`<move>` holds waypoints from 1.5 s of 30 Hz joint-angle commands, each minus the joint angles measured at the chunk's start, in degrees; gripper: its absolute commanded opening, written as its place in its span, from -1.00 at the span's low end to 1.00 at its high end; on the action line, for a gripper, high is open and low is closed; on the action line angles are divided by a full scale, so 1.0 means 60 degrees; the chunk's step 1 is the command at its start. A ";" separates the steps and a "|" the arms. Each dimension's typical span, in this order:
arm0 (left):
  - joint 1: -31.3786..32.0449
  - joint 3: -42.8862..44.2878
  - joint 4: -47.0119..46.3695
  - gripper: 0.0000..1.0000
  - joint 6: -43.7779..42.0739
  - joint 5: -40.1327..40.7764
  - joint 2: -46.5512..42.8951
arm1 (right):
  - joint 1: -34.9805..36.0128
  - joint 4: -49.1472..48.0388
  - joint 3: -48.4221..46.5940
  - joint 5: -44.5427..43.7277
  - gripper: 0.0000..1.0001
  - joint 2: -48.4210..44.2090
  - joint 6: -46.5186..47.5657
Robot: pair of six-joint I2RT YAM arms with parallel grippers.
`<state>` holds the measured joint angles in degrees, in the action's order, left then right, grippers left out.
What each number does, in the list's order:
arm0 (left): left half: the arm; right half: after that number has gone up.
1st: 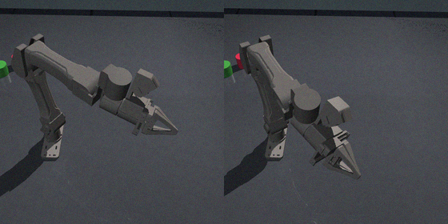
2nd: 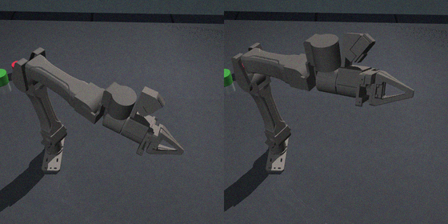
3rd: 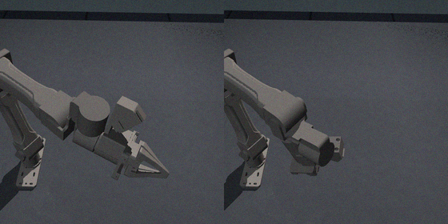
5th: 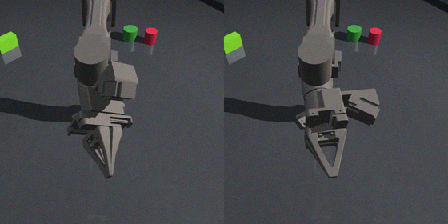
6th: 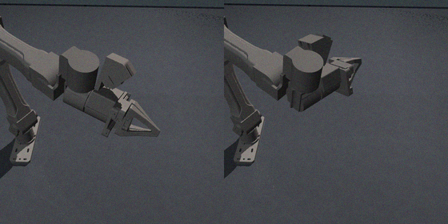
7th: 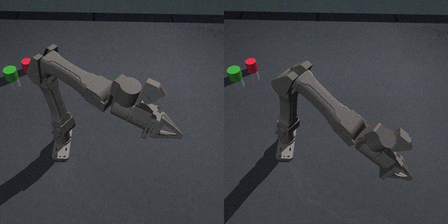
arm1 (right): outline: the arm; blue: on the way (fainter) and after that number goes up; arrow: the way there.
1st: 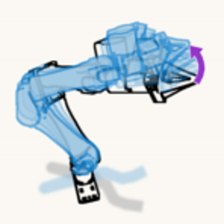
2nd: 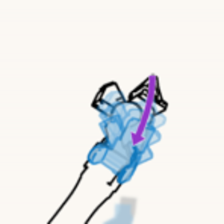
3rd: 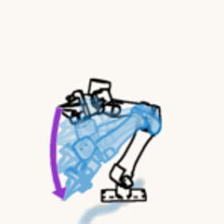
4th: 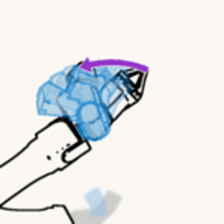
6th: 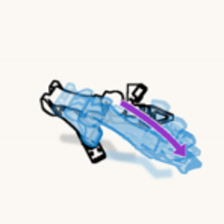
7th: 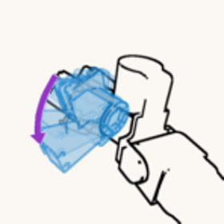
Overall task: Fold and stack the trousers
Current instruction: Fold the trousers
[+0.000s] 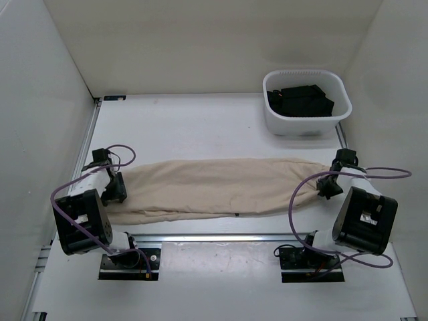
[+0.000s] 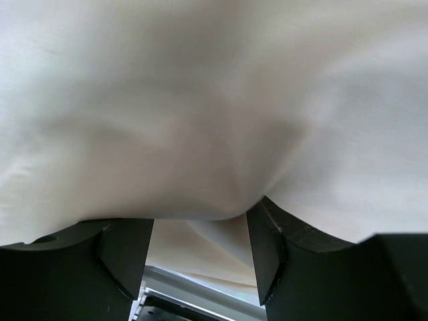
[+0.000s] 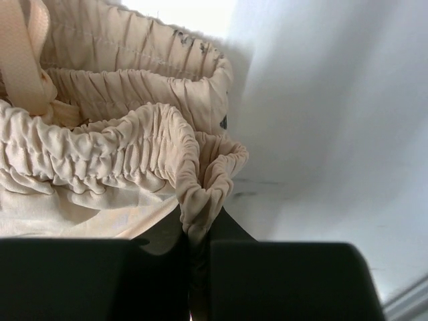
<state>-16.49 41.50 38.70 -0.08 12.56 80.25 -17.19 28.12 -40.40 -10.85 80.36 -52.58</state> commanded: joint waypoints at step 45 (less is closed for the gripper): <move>0.2119 0.1067 0.0274 0.37 0.0013 0.0352 0.1597 | 1.5872 0.1687 -1.2033 -0.3831 0.78 0.6917 0.5494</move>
<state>-4.25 48.18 43.90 -0.64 15.07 88.77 75.42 43.64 -113.69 -38.83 131.24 -29.17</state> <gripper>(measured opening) 0.684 0.868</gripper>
